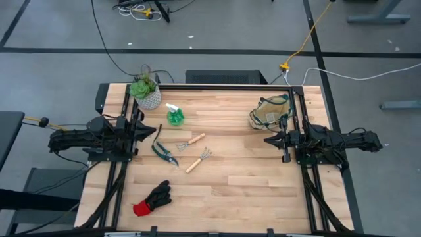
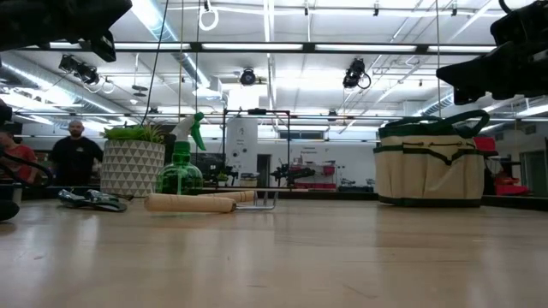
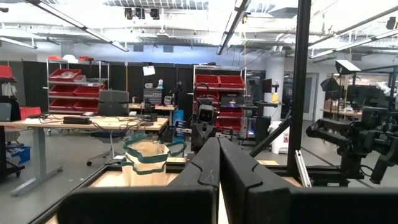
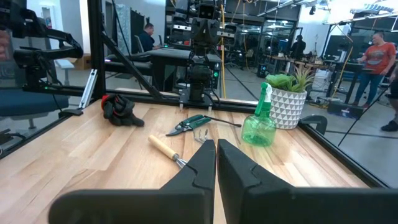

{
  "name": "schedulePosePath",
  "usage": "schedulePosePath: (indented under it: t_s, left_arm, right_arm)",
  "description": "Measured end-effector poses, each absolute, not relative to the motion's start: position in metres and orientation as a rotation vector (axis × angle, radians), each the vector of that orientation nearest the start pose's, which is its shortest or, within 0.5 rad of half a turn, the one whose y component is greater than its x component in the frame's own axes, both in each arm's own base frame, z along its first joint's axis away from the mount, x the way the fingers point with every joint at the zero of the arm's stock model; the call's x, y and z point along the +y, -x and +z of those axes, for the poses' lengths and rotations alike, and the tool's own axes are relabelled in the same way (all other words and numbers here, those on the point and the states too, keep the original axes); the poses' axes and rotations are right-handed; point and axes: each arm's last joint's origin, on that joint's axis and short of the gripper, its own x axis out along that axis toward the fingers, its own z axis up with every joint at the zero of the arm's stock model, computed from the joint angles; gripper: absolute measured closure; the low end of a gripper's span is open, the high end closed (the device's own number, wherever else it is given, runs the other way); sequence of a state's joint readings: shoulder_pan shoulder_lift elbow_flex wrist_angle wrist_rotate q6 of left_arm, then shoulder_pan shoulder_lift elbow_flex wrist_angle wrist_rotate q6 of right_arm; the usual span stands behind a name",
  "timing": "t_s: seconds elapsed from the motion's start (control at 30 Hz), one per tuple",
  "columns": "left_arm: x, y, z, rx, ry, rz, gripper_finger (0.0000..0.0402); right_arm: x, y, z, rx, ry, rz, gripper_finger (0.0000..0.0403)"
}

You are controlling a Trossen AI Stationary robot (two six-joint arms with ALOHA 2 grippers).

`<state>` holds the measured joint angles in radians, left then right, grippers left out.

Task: Pick & Place Garden tools in Gardening bag
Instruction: Put the green spray bottle into the brown gardening bag

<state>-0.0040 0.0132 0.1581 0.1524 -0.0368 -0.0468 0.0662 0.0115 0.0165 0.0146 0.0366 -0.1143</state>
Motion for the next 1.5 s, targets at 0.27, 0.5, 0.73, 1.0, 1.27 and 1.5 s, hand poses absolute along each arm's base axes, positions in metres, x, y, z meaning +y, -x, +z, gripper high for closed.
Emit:
schedulePosePath:
  t_s: [0.27,0.5,0.73,1.0,1.27,1.5]
  left_arm:
    - [0.001,-0.082,0.230,-0.299,0.129,0.014,0.0399]
    - [0.001,-0.082,0.231,-0.306,0.179,0.018,0.0400]
    - [0.001,-0.082,0.231,-0.306,0.179,0.018,0.0400]
    - [0.001,-0.080,0.248,-0.289,0.157,0.022,0.0401]
    - [0.001,-0.086,0.285,-0.193,0.105,0.025,0.0401]
    - [0.001,-0.094,0.318,-0.181,0.069,0.023,0.0400]
  right_arm:
    - [0.005,-0.097,0.170,-0.021,0.113,0.029,0.0382]
    - [0.005,-0.097,0.170,-0.021,0.113,0.029,0.0382]
    - [0.005,-0.097,0.170,-0.021,0.113,0.029,0.0382]
    - [0.005,-0.097,0.170,-0.022,0.113,0.029,0.0382]
    - [0.005,-0.097,0.170,-0.021,0.113,0.029,0.0382]
    - [0.005,-0.097,0.170,-0.021,0.113,0.029,0.0382]
